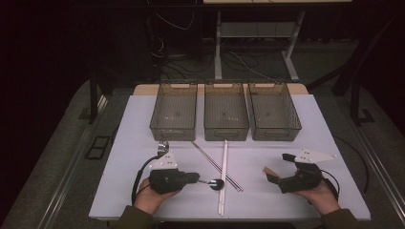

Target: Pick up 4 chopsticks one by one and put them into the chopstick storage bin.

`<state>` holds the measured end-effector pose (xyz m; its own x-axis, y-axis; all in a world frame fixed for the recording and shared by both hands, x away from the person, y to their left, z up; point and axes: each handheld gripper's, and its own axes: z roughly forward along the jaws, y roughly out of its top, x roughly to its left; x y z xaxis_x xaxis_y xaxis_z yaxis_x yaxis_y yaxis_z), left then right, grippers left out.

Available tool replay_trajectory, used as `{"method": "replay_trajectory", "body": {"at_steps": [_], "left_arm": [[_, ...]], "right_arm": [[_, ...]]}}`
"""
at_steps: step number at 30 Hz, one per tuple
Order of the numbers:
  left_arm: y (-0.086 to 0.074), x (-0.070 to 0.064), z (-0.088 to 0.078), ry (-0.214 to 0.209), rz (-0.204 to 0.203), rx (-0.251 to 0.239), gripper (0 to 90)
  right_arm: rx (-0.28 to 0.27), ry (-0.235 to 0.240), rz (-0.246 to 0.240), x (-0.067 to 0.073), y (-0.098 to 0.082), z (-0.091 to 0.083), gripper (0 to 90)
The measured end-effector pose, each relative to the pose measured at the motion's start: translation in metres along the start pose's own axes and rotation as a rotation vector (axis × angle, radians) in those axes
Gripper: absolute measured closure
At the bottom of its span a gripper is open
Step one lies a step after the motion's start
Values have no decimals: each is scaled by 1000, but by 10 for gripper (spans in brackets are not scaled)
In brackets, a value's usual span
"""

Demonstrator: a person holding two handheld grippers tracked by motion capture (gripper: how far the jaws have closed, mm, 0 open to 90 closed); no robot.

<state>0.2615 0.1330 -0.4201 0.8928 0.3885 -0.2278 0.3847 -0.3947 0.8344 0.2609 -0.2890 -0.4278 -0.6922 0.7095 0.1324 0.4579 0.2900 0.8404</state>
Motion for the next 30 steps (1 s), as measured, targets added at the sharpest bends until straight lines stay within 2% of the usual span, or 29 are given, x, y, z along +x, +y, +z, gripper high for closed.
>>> {"method": "replay_trajectory", "body": {"at_steps": [7, 15, 30], "left_arm": [[2, -9, 11, -41, 26, 36, 894], [5, -19, 29, -81, 54, 76, 894], [9, -38, 62, -127, 112, 147, 895]], "right_arm": [[5, -4, -19, 2, 0, 1, 7], [13, -1, -16, 2, 0, 2, 7], [18, -4, -21, 2, 0, 2, 7]]}}
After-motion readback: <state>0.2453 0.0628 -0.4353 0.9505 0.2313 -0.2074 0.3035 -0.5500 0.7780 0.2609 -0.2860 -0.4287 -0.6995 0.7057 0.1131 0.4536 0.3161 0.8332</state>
